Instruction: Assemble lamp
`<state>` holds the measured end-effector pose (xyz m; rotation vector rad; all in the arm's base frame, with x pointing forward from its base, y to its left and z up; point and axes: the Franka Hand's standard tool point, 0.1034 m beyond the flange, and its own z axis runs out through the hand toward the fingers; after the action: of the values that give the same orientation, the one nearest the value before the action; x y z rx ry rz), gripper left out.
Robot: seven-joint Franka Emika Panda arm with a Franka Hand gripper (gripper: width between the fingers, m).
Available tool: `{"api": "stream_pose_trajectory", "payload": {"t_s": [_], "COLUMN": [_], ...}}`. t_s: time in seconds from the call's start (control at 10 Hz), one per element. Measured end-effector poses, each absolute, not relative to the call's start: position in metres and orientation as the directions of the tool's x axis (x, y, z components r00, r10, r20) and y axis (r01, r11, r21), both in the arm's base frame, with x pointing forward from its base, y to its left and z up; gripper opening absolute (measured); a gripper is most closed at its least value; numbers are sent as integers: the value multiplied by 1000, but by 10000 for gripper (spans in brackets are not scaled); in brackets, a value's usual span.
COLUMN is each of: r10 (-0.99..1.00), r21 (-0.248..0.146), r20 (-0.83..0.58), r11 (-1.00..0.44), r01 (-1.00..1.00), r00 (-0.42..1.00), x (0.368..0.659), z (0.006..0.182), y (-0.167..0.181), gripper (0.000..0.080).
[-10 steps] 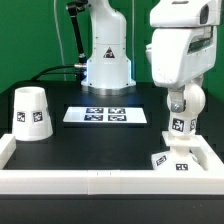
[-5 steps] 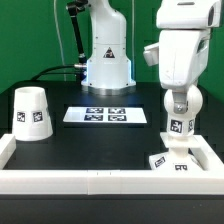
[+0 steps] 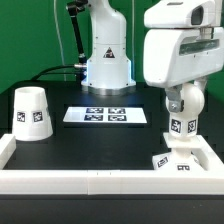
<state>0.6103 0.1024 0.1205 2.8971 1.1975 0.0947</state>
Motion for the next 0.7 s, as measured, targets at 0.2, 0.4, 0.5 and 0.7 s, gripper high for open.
{"api": "stream_pose_trajectory", "payload": {"t_s": [0.2, 0.4, 0.5, 0.7], "r10": [521, 400, 342, 225], "r21": [16, 9, 6, 0], "r20": [58, 60, 60, 61], "r11": [-854, -916, -940, -974], "r01": [521, 401, 342, 225], "r00": [852, 914, 938, 973], "x": [611, 611, 611, 611], "z": [121, 121, 121, 121], "y": [101, 100, 99, 98], "gripper": [576, 577, 577, 577]}}
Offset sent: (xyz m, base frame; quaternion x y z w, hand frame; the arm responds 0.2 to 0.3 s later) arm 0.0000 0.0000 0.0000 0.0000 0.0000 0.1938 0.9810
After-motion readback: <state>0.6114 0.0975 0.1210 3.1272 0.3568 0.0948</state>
